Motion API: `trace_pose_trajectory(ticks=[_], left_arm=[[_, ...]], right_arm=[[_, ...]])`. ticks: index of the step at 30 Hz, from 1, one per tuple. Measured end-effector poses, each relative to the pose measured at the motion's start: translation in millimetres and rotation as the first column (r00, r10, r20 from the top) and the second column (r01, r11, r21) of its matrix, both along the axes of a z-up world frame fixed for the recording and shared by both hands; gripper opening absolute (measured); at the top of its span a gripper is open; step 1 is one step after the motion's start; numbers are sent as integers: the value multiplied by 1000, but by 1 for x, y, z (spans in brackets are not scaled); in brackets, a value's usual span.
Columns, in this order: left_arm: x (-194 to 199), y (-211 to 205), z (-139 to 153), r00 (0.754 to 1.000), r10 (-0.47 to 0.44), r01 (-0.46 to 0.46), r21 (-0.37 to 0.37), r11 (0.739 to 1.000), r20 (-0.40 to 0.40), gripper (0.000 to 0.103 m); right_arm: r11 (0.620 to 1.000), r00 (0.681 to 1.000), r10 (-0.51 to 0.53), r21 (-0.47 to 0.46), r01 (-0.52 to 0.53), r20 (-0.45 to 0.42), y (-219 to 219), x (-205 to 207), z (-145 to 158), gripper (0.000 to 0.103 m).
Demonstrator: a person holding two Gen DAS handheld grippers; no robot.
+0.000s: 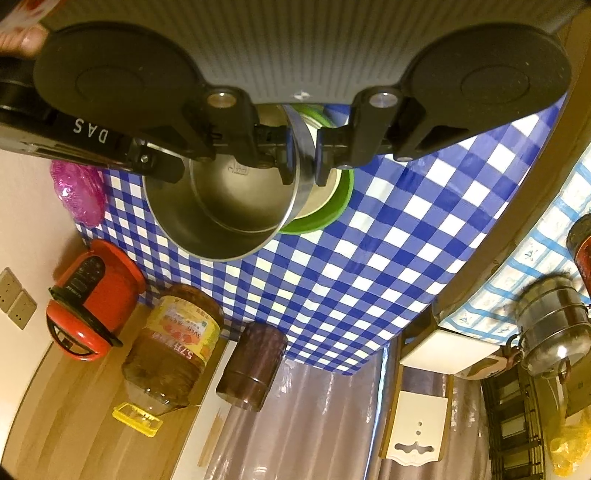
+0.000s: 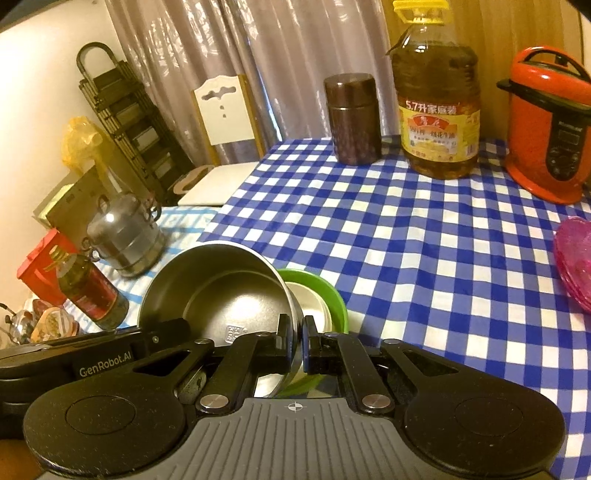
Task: Organize plates and bowls
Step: 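Carry the steel cup over the green bowl with both tools, then lower the steel cup into the green bowl, then grip the green bowl rim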
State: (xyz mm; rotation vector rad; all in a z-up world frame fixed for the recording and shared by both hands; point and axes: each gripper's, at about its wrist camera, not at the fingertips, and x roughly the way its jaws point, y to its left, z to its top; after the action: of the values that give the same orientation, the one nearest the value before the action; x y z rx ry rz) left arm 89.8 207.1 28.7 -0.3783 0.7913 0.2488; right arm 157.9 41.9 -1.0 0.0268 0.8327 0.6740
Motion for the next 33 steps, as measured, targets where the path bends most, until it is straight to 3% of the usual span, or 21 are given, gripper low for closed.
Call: trace_pose_trajectory(ticks=[13,29,30,32,33], left_arm=[[37,14,-35,996,-41,44,30,999,-75,10],[46,13,-54,992,-61,66,41,997,-115,10],[46,13,-54,992,-55,60,43,997,-112,11],[45,14,-52,994,-42,47,51,998,-101,23],[45,14,-50,995,-40,45,53,998,-90,23]], right_arm=[[1000,998,6,-22,-7,-67,19,42,-33,6],[999,997,-1,-50,-3,-80,25,52,-54,6],[999,996,-2,-43,-1,-85,25,52,-55,7],[1000,995,-2,-23,0,-96,24,53,-56,13],[1000,995,0,-2,0,-101,22,54,-56,13]])
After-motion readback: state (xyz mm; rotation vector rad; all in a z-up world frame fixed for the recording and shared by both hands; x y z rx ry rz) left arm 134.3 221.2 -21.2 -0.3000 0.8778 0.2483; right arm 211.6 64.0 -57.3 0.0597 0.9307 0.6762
